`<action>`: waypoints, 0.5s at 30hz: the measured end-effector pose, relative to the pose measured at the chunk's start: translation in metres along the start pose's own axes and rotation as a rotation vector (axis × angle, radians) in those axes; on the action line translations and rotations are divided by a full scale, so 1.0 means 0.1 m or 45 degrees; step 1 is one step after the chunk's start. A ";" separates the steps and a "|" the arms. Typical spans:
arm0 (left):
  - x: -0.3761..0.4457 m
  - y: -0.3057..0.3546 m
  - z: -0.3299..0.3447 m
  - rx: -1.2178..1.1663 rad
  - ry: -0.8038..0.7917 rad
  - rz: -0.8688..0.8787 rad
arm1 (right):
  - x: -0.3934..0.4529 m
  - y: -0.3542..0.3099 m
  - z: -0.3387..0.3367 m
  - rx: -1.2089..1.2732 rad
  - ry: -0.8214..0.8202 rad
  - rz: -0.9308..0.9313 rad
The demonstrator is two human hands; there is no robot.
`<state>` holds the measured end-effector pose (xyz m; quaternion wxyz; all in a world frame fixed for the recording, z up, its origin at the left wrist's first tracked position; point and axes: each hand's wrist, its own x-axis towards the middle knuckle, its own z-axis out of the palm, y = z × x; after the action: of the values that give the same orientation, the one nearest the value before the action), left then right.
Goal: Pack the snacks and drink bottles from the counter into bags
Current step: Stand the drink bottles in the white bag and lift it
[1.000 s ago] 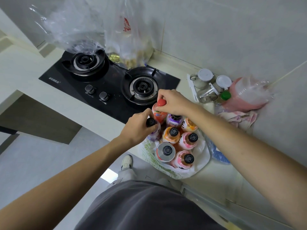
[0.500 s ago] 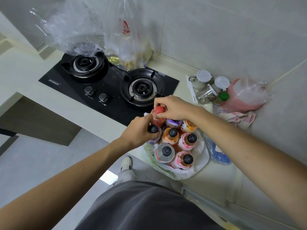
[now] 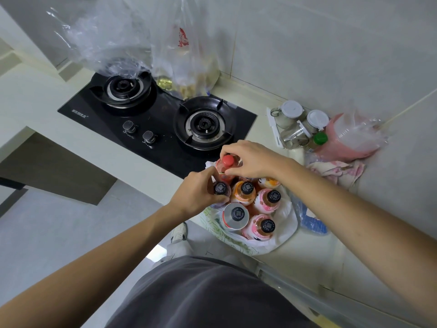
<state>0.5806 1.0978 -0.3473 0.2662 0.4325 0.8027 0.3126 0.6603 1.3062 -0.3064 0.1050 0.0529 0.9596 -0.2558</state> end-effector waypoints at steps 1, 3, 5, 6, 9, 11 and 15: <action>-0.02 -0.02 0.01 0.020 -0.002 0.016 | -0.01 0.01 0.01 0.007 0.008 -0.004; -0.06 -0.04 0.03 0.061 -0.002 0.058 | -0.04 0.01 0.04 0.027 0.022 0.004; -0.10 -0.03 0.05 0.098 0.019 0.114 | -0.06 0.02 0.06 0.048 0.042 0.019; -0.11 -0.03 0.07 0.115 0.033 0.154 | -0.07 0.02 0.07 0.054 0.056 0.020; -0.14 -0.02 0.08 0.094 0.058 0.238 | -0.10 0.04 0.11 0.076 0.075 0.008; -0.14 -0.03 0.05 0.030 0.080 0.223 | -0.11 0.03 0.13 0.077 0.064 -0.012; -0.10 -0.06 0.01 -0.007 0.134 0.123 | -0.10 0.01 0.13 0.041 0.055 -0.014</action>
<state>0.5823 1.0869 -0.3508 0.2094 0.4529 0.7931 0.3494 0.6721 1.3005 -0.3156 0.0818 0.0549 0.9576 -0.2707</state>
